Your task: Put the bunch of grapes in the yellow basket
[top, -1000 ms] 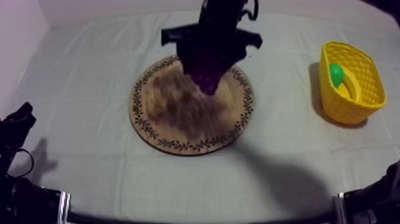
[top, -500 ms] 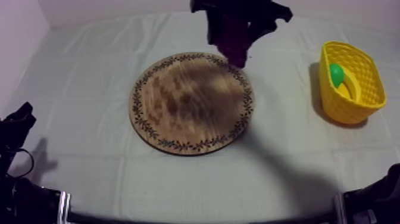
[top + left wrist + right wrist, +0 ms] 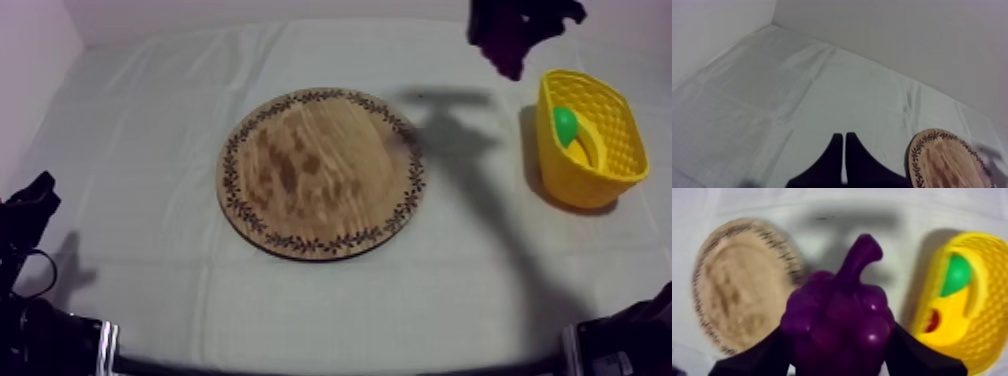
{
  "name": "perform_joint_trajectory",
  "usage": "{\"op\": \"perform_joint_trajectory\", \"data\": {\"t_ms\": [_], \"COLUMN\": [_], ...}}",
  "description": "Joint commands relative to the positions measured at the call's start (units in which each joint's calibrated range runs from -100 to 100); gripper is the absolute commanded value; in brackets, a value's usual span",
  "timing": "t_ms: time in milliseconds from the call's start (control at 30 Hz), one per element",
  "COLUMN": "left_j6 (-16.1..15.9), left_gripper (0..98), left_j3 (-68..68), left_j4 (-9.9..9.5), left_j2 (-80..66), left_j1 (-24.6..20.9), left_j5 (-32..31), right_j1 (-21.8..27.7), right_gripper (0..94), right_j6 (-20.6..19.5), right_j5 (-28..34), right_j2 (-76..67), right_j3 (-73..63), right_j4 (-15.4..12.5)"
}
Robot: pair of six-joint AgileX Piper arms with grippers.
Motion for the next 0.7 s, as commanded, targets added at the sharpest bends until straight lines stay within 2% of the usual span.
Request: {"op": "perform_joint_trajectory", "data": {"t_ms": [0, 367, 667], "left_j6": [0.0, 0.0, 0.0], "left_gripper": [0.0, 0.0, 0.0], "left_j3": [0.0, 0.0, 0.0], "left_j4": [0.01, 0.01, 0.01], "left_j2": [0.0, 0.0, 0.0], "left_j1": [0.0, 0.0, 0.0], "left_j5": [0.0, 0.0, 0.0], "right_j1": [5.5, 18.2, 21.2], "right_gripper": [44.1, 45.0, 45.4], "right_j6": [1.3, 5.6, 6.7], "right_j5": [-0.6, -3.4, -3.5], "right_j2": [-0.3, 0.1, 0.9], "right_j3": [1.4, 4.1, 4.6], "right_j4": [0.4, 2.7, 3.4]}}
